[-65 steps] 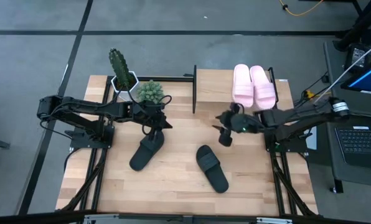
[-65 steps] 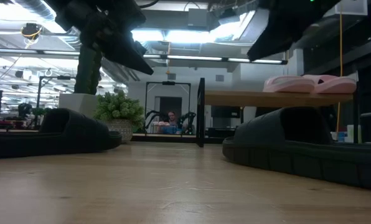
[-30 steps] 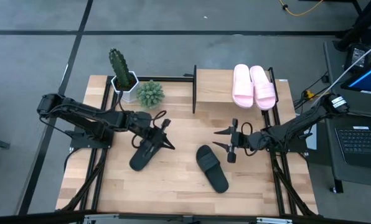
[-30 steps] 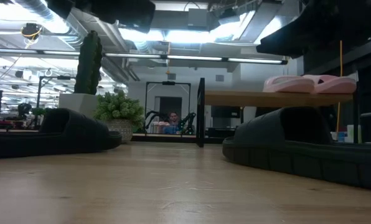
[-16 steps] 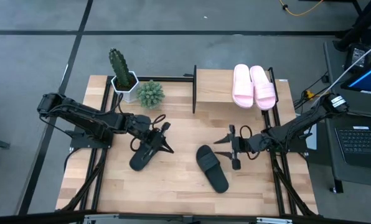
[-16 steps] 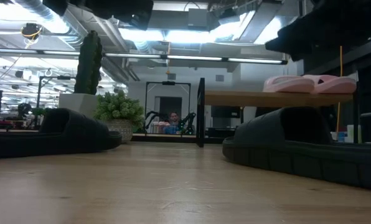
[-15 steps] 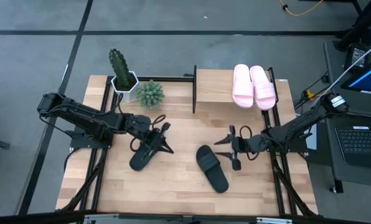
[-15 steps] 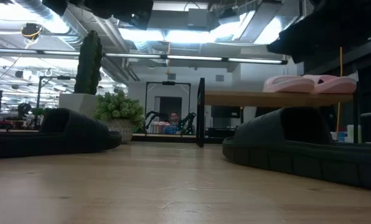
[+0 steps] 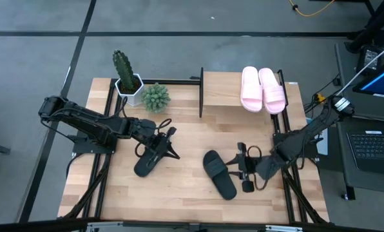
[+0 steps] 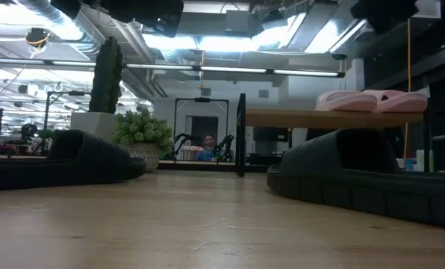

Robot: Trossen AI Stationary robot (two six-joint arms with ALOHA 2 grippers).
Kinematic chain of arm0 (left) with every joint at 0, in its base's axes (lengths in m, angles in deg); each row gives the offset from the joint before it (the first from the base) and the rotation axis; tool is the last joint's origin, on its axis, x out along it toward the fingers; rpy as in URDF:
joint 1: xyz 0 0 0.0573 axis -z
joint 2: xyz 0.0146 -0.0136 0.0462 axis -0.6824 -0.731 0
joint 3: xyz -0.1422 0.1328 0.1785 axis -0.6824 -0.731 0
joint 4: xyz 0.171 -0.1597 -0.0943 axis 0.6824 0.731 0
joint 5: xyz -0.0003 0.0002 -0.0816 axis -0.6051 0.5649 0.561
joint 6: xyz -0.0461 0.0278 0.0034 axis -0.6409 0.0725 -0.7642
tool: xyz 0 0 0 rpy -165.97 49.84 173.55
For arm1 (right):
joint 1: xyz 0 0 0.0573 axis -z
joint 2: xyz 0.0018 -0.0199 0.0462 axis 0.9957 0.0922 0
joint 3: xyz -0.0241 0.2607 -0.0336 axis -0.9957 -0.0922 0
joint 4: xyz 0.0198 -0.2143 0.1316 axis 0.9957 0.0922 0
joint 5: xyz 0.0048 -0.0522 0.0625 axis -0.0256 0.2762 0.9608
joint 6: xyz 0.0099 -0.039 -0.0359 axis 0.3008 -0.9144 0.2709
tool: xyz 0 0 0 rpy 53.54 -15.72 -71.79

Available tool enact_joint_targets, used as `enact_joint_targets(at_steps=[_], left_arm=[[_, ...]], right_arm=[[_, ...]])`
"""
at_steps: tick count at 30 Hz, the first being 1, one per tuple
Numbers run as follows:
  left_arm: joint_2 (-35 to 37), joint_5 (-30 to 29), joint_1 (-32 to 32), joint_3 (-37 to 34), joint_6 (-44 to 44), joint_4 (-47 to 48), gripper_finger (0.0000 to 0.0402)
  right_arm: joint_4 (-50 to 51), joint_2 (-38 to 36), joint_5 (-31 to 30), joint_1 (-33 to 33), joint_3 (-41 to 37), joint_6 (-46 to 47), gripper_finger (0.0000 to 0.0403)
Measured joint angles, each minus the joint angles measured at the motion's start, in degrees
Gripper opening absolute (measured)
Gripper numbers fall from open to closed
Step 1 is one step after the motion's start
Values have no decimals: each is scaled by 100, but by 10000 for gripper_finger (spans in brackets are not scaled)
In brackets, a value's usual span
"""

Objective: Pick and place slides into the shelf
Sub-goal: Put the left black slides on the shelf

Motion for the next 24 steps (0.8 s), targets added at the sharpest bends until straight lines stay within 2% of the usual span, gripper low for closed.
enact_joint_targets(at_steps=[6, 11, 18, 24], left_arm=[[0, -1, 25, 0, -106, 108, 0], [0, -1, 134, 0, -108, 181, 0], [0, 1, 385, 0, -112, 218, 0], [-2, -3, 622, 0, -122, 256, 0]], right_arm=[[1687, 927, -550, -330, 1173, 716, 120], [2678, 1614, -594, -358, 1799, 1408, 113], [2852, 2164, -587, -356, 1919, 1417, 112], [2835, 2298, -582, -356, 1919, 1436, 112]])
